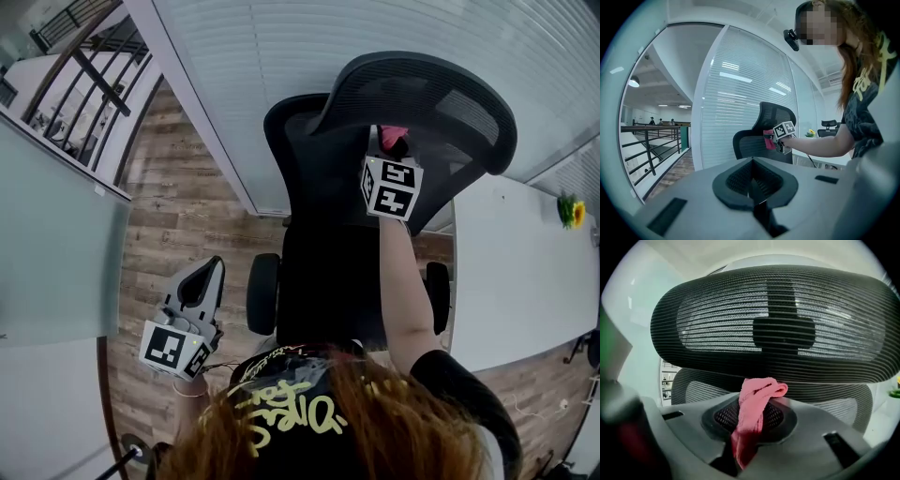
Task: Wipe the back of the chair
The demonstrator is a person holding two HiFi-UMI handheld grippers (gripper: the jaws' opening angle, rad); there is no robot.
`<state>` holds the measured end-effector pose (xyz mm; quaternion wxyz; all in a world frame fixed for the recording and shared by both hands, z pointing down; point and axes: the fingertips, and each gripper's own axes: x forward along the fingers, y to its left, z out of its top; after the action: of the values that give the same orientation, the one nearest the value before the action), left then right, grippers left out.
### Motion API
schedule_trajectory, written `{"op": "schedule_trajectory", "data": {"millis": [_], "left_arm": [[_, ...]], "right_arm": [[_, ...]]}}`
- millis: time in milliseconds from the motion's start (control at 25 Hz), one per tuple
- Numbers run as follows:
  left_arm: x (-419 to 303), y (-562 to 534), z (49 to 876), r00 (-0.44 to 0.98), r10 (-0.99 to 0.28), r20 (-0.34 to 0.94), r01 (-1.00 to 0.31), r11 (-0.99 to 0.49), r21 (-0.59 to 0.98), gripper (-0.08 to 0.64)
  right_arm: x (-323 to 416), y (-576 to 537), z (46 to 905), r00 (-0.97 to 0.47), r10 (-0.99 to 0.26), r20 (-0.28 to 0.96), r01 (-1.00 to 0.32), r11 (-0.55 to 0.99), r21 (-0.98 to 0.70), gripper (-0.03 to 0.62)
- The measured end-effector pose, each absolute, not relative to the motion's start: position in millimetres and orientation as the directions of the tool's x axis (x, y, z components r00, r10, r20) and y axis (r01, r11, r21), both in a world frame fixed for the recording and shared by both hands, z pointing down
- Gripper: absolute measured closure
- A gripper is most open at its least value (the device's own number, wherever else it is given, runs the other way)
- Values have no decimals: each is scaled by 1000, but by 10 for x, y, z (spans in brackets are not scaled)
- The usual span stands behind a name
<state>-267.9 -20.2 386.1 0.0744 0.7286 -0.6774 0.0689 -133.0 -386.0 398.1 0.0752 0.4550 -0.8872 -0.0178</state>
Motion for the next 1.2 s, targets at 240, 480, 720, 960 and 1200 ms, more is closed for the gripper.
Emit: {"op": "schedule_trajectory", "data": {"millis": [240, 480, 720, 960, 1200], "left_arm": [[-2791, -177, 3881, 74, -977, 202, -997, -72, 18, 566], [-2913, -119, 3859, 73, -977, 201, -997, -70, 22, 566], [-3032, -67, 3858, 68, -977, 203, -998, -65, 23, 566], [-3138, -21, 3878, 69, -976, 206, -997, -65, 28, 566], [-3223, 32, 3912, 70, -975, 212, -997, -65, 33, 566]], "right_arm": [[-1542, -3796, 3973, -582, -806, 109, -803, 591, 78, 526], [-1764, -3689, 3930, -593, -798, 104, -796, 601, 72, 526], [-2005, -3568, 3910, -616, -782, 95, -780, 622, 62, 526], [-2232, -3450, 3909, -636, -766, 89, -762, 642, 87, 526], [-2447, -3332, 3912, -663, -745, 78, -739, 667, 96, 526]]}}
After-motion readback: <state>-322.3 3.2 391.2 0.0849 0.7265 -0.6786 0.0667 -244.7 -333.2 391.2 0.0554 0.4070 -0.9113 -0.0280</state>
